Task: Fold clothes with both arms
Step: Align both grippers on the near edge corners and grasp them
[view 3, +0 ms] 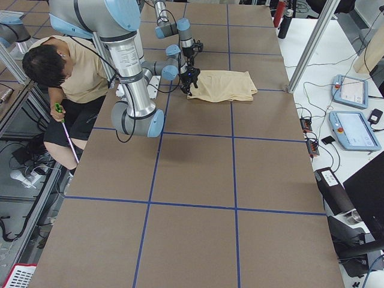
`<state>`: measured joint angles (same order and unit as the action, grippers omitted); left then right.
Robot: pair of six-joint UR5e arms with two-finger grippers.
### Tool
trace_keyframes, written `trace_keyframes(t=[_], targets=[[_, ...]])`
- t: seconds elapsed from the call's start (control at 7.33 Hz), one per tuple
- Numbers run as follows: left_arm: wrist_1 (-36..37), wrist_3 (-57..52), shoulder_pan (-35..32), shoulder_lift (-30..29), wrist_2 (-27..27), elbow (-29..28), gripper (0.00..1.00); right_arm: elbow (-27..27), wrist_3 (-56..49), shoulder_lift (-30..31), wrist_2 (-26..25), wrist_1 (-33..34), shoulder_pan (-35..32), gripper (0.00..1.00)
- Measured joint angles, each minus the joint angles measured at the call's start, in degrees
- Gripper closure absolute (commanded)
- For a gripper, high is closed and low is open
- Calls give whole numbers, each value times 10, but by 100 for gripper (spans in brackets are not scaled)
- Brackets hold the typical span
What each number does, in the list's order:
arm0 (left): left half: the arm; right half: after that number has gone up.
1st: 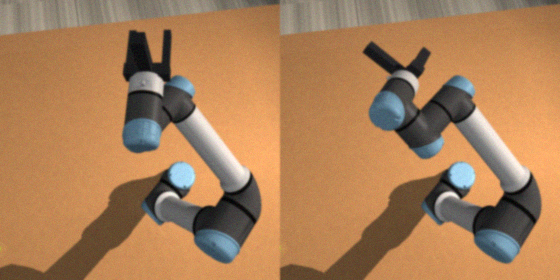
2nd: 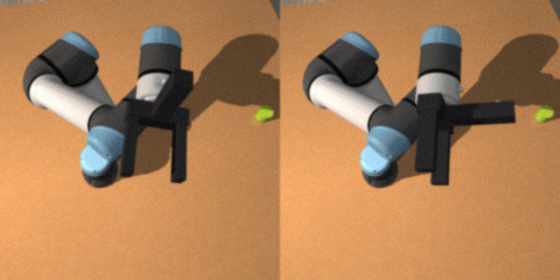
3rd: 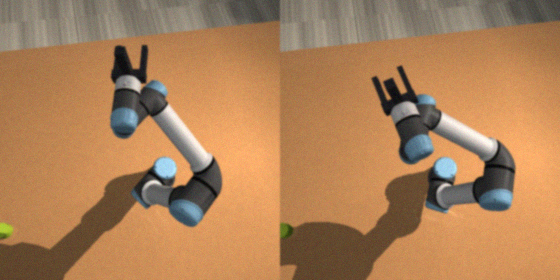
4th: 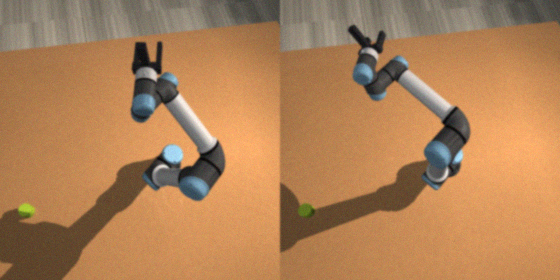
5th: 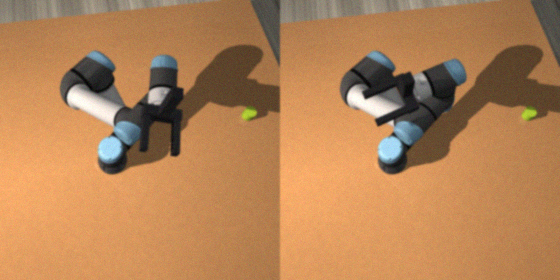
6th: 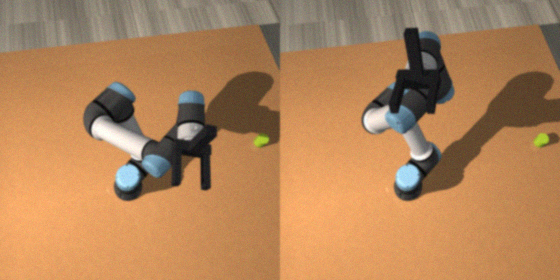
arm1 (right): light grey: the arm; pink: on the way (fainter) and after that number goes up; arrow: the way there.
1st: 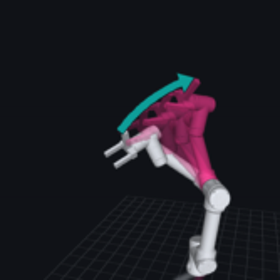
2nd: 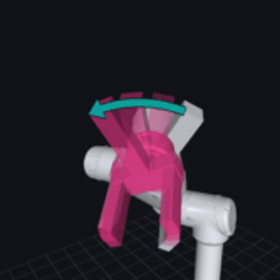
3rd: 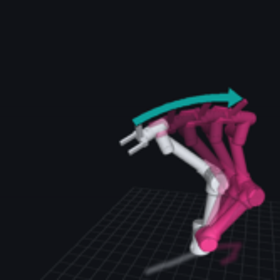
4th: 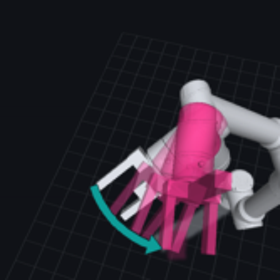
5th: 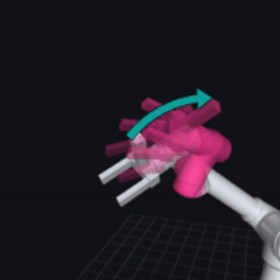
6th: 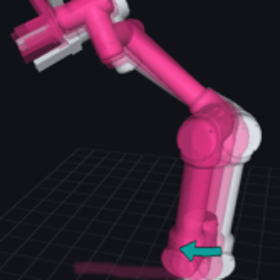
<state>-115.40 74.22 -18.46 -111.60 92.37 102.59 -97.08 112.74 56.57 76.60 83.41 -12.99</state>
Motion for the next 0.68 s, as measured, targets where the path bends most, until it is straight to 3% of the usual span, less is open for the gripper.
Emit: trace_keyframes(t=[0.14, 0.68], targets=[[0, 0, 0, 0, 0, 0, 100, 9, 7, -9, -3, 0, 0, 100], [0, 0, 0, 0, 0, 1, 100, 18, 22, -28, -4, -1, 0, 100]])
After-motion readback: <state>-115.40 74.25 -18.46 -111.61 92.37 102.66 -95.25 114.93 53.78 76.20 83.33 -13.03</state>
